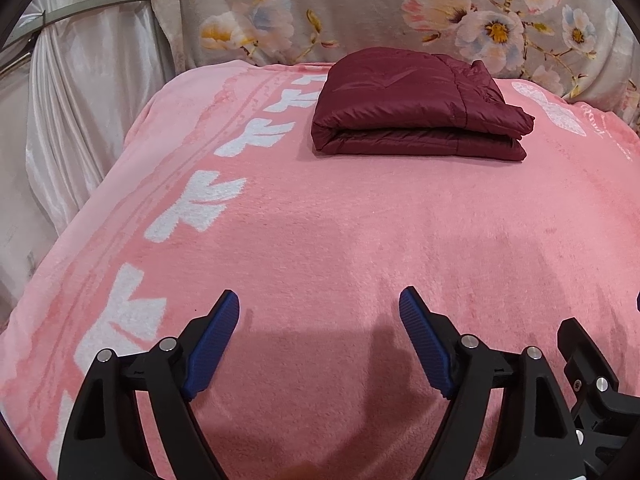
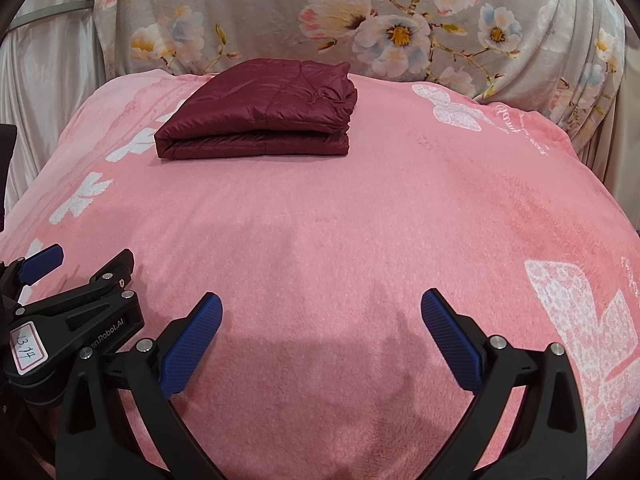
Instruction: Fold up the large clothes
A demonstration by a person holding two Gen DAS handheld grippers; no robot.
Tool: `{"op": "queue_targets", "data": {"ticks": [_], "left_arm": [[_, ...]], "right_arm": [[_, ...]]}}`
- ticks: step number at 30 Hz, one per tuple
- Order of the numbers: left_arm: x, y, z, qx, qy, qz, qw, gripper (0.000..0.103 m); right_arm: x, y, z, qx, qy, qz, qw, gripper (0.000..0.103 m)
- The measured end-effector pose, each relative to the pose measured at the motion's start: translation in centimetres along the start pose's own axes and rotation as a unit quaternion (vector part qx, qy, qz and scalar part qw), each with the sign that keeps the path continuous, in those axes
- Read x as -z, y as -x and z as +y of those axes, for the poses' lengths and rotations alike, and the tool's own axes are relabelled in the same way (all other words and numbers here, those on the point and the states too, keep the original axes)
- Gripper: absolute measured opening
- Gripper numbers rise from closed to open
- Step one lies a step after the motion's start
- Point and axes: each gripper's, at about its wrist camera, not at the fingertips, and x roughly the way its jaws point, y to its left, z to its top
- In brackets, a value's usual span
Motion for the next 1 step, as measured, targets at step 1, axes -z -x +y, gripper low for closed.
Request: {"op": "queue_targets", "data": {"ticks": [1], "left_arm": [[-0.02,0.03,-0.01,-0.001,0.0,-0.001,1.0,0.078]], "right_arm": [[0.0,-0.01,0.06,0.001,0.0,0.0,1.0,0.097]]}}
